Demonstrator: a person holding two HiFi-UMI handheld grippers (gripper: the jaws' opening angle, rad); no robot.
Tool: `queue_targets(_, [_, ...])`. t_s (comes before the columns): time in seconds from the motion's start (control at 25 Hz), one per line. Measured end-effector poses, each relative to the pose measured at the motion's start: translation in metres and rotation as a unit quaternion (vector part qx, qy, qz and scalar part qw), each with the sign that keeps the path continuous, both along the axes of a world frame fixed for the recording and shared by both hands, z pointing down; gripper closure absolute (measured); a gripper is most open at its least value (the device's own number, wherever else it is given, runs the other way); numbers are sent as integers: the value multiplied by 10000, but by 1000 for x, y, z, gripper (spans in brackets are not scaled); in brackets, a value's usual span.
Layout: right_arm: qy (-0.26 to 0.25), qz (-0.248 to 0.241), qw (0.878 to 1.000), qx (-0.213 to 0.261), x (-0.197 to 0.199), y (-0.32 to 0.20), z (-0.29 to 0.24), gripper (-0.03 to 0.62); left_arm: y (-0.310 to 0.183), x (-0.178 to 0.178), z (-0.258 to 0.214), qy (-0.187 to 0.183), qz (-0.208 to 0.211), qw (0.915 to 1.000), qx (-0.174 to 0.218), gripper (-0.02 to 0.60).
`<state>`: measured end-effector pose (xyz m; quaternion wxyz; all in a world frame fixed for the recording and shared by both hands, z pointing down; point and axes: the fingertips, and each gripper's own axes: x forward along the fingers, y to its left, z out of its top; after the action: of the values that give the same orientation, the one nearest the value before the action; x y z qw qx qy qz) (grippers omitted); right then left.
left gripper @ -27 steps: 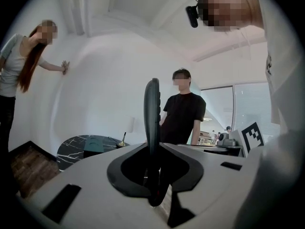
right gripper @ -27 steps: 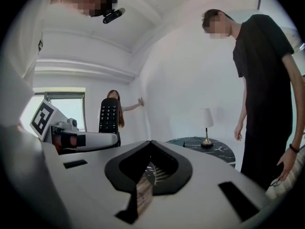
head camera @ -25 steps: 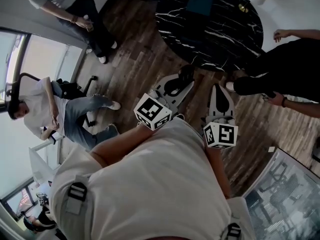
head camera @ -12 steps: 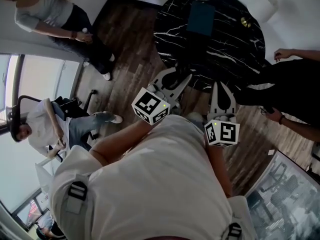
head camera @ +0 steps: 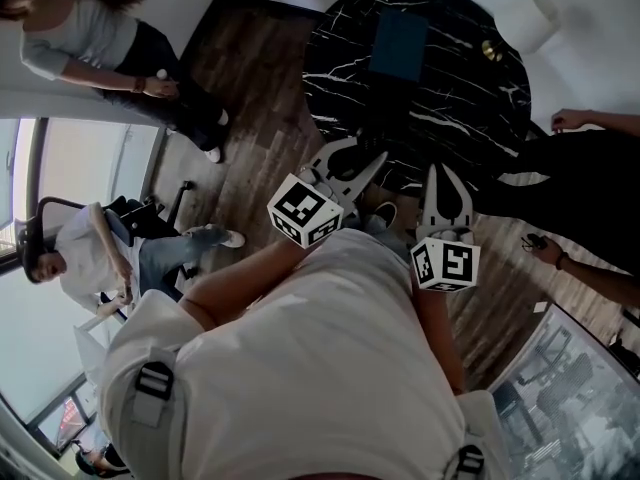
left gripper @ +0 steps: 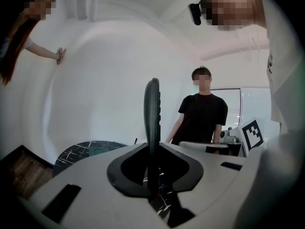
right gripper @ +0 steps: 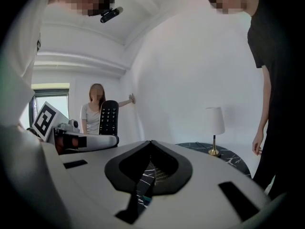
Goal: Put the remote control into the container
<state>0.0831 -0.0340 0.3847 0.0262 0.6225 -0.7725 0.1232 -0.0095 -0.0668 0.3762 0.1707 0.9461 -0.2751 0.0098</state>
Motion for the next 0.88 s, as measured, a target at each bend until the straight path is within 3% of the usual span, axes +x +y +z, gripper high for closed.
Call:
queue_targets(0.44, [-174, -48, 9994, -287, 12, -20, 22, 583, -41, 14, 56, -382, 130, 9954, -874, 514])
queue_targets(0.64, [-203, -57, 9984, -515, 26, -27, 41, 583, -57, 34, 87, -501, 241, 9864, -1548, 514])
queue_targets(0.88, [-80, -147, 9971, -747, 36, -53, 69, 583, -78, 50, 128, -737, 274, 9774, -1963, 514])
